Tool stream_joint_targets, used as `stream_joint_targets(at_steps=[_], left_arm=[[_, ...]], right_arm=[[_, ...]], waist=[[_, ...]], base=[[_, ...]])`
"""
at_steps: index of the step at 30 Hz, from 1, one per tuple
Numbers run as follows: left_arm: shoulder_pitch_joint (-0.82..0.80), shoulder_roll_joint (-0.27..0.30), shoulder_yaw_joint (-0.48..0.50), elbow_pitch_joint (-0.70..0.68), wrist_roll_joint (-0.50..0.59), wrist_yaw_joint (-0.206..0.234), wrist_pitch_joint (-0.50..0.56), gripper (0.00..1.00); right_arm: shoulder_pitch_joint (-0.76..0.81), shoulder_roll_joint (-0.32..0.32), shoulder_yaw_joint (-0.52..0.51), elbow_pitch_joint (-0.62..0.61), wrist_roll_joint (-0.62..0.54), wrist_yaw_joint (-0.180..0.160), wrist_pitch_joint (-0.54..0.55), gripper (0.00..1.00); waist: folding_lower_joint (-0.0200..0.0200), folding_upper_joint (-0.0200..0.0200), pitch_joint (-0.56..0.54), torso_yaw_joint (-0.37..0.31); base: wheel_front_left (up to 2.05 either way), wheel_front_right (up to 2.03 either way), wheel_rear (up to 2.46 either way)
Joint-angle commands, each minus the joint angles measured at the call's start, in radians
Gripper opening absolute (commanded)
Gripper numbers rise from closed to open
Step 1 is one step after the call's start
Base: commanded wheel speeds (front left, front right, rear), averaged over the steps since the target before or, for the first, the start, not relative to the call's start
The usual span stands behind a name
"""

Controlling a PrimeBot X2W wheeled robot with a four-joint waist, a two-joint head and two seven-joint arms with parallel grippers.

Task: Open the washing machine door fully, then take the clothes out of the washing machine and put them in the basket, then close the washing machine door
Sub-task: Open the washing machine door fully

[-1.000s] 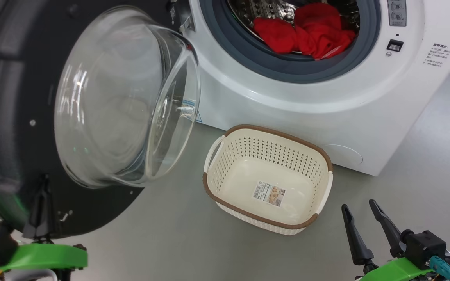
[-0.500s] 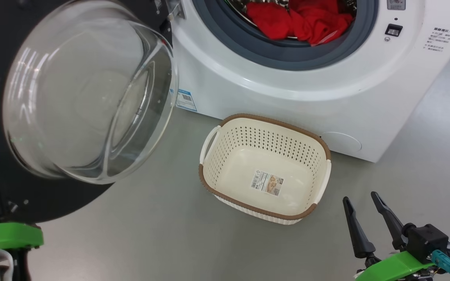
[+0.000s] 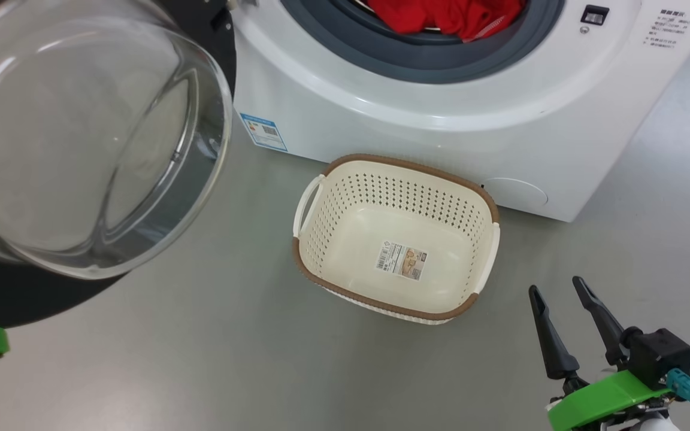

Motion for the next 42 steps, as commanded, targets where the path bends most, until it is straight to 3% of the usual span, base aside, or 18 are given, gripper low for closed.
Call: stream_joint_targets(at_steps=[1,11,21,38,42], left_arm=[[-0.032,0.074,0.043,-0.006,-0.008,0.002,-0.004,0.0],[-0.084,0.116,0.093,0.062,0.003,0.002,-0.004,0.0],[-0.098,0.123,0.098,0.095,0.002,0.002,-0.004,0.0],[0.077,0.051,-0.019,-0.039,-0.039,0.002,-0.004,0.0],[0.149,0.022,-0.072,-0.117,-0.055,0.002,-0.004,0.47]], right_arm=[[-0.035,-0.005,0.022,-0.026,-0.011,0.007,-0.009,1.0],[-0.053,-0.01,0.018,-0.029,-0.018,0.007,-0.009,1.0],[-0.055,-0.005,0.014,-0.024,-0.018,0.007,-0.009,1.0],[-0.035,0.007,0.018,-0.015,-0.003,0.007,-0.009,1.0],[-0.029,0.01,0.017,-0.015,0.0,0.007,-0.009,1.0]], waist=[[0.0,-0.0001,0.012,-0.009],[0.0,-0.0001,0.042,-0.026],[0.0,-0.0001,0.029,-0.027],[0.0,-0.0001,-0.064,-0.029],[0.0,-0.0001,-0.084,-0.034]], base=[[0.0,0.0,0.0],[0.0,0.0,0.0],[0.0,0.0,0.0],[0.0,0.0,0.0],[0.0,0.0,0.0]])
